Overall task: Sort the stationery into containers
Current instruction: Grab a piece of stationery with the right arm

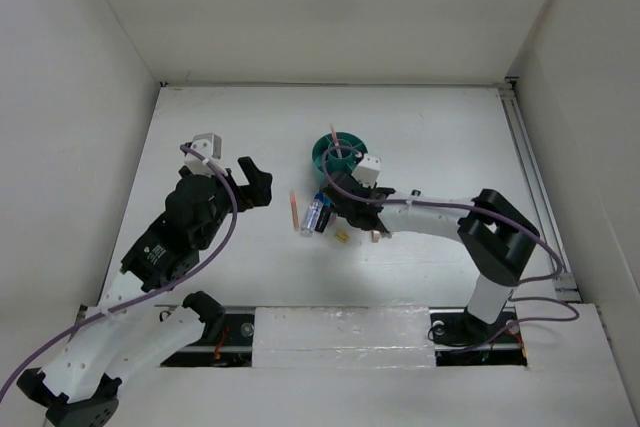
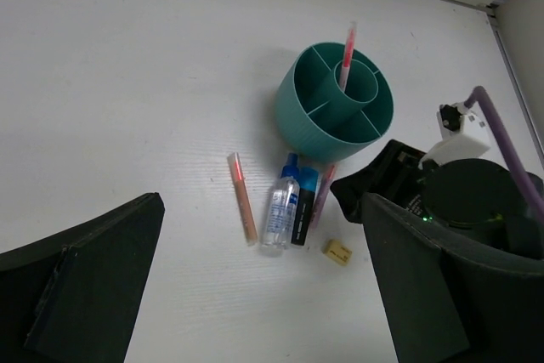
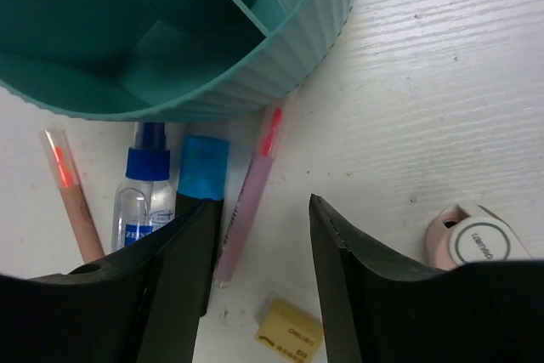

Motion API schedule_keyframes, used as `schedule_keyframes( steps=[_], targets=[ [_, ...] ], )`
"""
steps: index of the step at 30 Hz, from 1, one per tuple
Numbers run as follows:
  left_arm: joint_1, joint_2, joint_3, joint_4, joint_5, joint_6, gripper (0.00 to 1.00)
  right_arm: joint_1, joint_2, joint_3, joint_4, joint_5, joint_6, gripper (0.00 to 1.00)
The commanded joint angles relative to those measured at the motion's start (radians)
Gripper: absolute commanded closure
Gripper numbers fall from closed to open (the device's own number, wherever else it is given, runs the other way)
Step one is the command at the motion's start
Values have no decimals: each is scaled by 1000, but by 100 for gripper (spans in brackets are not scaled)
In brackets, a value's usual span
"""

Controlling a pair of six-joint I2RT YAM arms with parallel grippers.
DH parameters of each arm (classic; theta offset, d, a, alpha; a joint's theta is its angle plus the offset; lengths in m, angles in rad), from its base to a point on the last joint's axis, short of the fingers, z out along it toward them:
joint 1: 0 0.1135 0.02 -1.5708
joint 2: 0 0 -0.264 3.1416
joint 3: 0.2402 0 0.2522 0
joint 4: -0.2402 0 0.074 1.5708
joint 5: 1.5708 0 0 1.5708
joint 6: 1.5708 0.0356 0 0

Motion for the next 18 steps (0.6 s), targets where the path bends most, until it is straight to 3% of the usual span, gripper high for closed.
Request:
schedule_keyframes(
  steps=[1,18],
  targets=[
    [4,-10,2,18,7,-4,0,9,52,81,-72,52,57,46],
    [4,-40,2,18,27,5,0,-1,170,146,-90,52,76,51]
  ],
)
